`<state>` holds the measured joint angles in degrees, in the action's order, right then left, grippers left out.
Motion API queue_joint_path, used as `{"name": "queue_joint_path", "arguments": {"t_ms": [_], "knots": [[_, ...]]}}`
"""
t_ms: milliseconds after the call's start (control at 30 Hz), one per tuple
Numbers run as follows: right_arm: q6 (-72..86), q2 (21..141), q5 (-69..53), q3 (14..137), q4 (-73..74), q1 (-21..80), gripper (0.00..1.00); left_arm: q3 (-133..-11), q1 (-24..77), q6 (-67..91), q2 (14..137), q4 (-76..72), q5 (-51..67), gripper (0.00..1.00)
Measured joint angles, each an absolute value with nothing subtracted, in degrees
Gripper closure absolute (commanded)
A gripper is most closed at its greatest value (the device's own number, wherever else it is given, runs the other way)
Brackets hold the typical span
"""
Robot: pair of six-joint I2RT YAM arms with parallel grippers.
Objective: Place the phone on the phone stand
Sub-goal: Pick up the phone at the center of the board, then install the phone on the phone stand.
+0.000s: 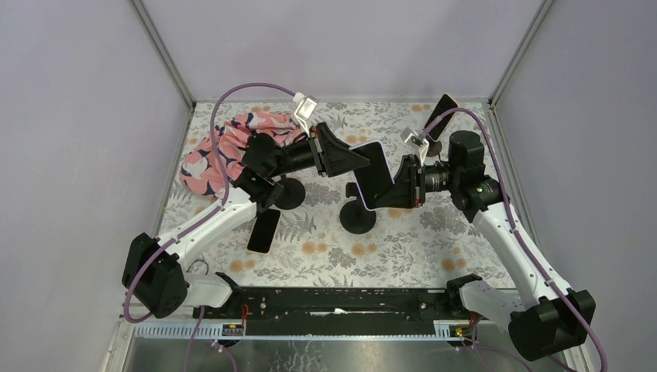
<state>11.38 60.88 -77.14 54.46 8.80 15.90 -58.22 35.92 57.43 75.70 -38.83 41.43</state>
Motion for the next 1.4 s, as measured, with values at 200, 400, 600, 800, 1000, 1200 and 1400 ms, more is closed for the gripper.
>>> {"name": "queue_joint_path", "arguments": {"t_ms": [200, 400, 600, 800, 1000, 1200, 1400], "knots": [[8.2, 60.5, -77.4, 55.1, 11.8, 15.9, 0.99, -60.3, 35.7, 56.2, 76.7, -35.8, 44.2, 0.91], [7.3, 60.4, -77.0, 55.5, 14.4, 15.4, 0.78, -64.7, 35.3, 53.1, 79.7, -32.4, 47.6, 1.00], [-1.8, 60.0, -75.1, 58.5, 22.5, 15.2, 0.00, -74.1, 33.6, 45.9, 83.3, -21.2, 54.8, 1.00], [-14.2, 54.2, -67.4, 60.7, 32.5, 8.6, 0.00, -76.4, 25.5, 42.7, 84.9, -20.9, 66.4, 1.00], [-16.7, 50.6, -56.4, 55.8, 32.9, 5.0, 0.04, -77.6, 24.4, 41.3, 91.2, -23.5, 74.0, 1.00], [-14.5, 53.7, -51.5, 53.6, 31.4, 5.2, 0.11, -78.1, 24.7, 38.9, 93.2, -25.5, 75.7, 1.00], [-11.9, 54.9, -51.6, 52.7, 28.4, 5.3, 0.10, -77.8, 27.7, 43.3, 95.5, -37.2, 75.9, 1.00]]}}
